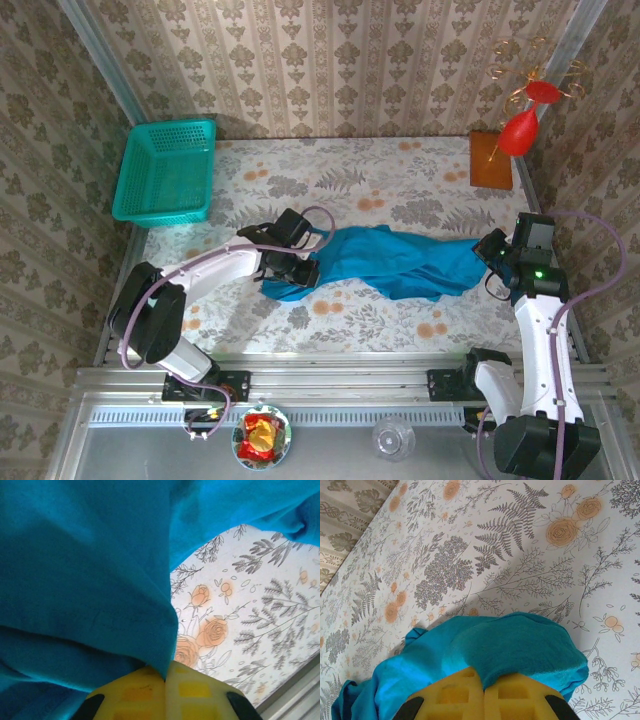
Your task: Fold the inside-out t-shirt
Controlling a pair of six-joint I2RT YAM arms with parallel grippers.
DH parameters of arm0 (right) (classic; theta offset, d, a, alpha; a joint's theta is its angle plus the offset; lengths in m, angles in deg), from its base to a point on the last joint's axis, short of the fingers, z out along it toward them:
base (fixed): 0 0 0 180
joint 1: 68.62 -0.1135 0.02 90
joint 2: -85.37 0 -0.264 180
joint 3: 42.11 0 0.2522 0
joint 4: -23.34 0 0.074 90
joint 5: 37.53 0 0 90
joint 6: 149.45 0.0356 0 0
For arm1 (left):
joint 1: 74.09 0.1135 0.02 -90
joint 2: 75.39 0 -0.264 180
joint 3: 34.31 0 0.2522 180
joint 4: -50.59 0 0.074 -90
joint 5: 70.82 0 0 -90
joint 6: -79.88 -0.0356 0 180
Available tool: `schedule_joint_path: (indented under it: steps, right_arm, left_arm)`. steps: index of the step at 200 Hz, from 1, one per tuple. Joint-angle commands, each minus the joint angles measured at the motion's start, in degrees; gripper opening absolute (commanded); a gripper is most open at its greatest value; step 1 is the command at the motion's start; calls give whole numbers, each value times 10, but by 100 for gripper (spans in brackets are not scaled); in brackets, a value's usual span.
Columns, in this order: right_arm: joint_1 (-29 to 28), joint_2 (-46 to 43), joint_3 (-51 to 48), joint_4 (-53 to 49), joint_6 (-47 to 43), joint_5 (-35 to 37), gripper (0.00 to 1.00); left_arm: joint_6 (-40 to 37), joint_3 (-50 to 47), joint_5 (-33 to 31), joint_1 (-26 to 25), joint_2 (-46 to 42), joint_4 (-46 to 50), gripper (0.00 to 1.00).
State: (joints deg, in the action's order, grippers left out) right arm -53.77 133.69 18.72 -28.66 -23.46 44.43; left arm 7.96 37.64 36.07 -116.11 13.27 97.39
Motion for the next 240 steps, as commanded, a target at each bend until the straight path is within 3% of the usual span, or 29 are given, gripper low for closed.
schedule_joint_path:
  steps: [1,26,60,95,142,167,187,216,240]
  right_arm:
    - [2,-10,31,-24,-11,-8,0]
    - [2,-6,68,-31,-14,-9,0]
    - [3,7,130,-29,-13,-16,0]
    - [4,24,231,-25,-29,10,0]
    - [10,82,555,-63,-96,121,0]
    - [9,90,664,-41,-101,150,0]
    - [10,82,656,-12,-75,133,0]
    - [10,66,530,35,11,58,0]
    - [10,65,460,56,53,15,0]
  left_arm:
    - [-12,26,-26,3,-33,7,0]
    - [-17,51,-6,54,-103,19,0]
    - [8,108,91,203,-206,-9,0]
    - [51,168,168,324,-247,-67,0]
    - [145,111,253,374,-234,-203,0]
    - [194,76,269,382,-234,-279,0]
    - [213,114,288,405,-220,-311,0]
    - [264,333,323,474,-162,-314,0]
    - [248,452,325,479,-132,-279,0]
